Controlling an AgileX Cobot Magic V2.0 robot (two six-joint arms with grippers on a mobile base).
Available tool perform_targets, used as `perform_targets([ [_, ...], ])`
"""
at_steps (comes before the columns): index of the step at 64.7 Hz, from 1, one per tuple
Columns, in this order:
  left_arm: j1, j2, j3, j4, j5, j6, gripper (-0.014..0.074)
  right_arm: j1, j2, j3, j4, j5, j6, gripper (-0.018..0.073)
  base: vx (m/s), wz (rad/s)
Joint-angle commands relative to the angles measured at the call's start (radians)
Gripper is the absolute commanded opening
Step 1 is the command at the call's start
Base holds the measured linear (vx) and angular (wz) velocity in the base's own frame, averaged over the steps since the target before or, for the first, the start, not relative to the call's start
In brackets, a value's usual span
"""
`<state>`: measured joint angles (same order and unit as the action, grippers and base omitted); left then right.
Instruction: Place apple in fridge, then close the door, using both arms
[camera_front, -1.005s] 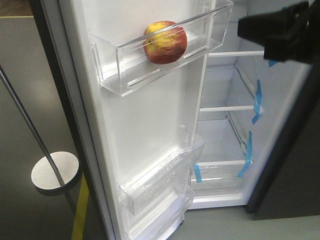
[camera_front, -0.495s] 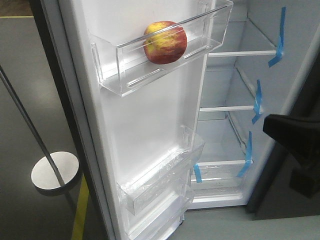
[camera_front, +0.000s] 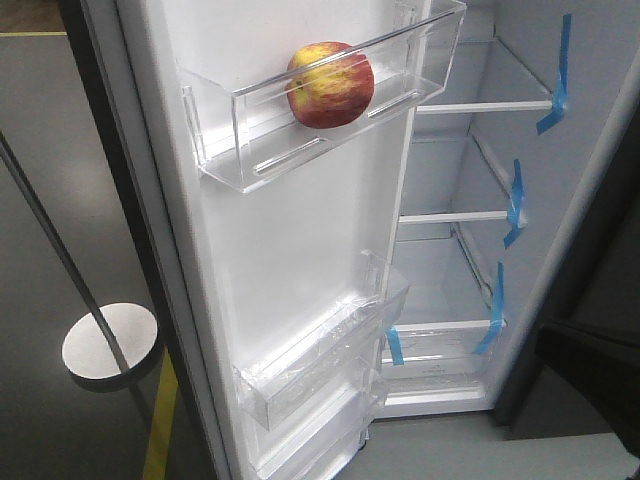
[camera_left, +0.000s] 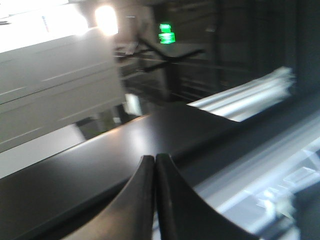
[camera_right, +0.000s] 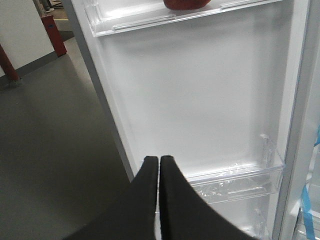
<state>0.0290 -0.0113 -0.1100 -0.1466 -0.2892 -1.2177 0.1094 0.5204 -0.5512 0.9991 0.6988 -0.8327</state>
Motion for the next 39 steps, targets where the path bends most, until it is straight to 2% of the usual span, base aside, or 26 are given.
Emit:
perform_targets([
  [1,-0.008,0.035,-0.123,0.123,-0.07,-0.035,-0.0006,-0.001,0.004,-0.026,0.03,-0.021,-0.003,-0.0006,0.0,0.0],
  [10,-0.008,0.138,-0.265,0.255,-0.065,-0.035,0.0,-0.001,0.004,-0.026,0.03,-0.02,-0.003,-0.0006,0.0,0.0],
  [19,-0.008,0.281,-0.382,0.35,-0.067,-0.035,0.0017,-0.001,0.004,-0.026,0.03,-0.015,-0.003,-0.0006,0.0,0.0],
  [30,-0.008,0.479,-0.481,0.421,-0.117,-0.035,0.0071,-0.001,0.004,-0.026,0.03,-0.002,-0.004,-0.0006,0.0,0.0],
  [39,-0.008,0.647,-0.547,0.423,-0.232,-0.063,0.0154,-0.001,0.004,-0.026,0.029,0.001,-0.007,-0.0006,0.0,0.0],
])
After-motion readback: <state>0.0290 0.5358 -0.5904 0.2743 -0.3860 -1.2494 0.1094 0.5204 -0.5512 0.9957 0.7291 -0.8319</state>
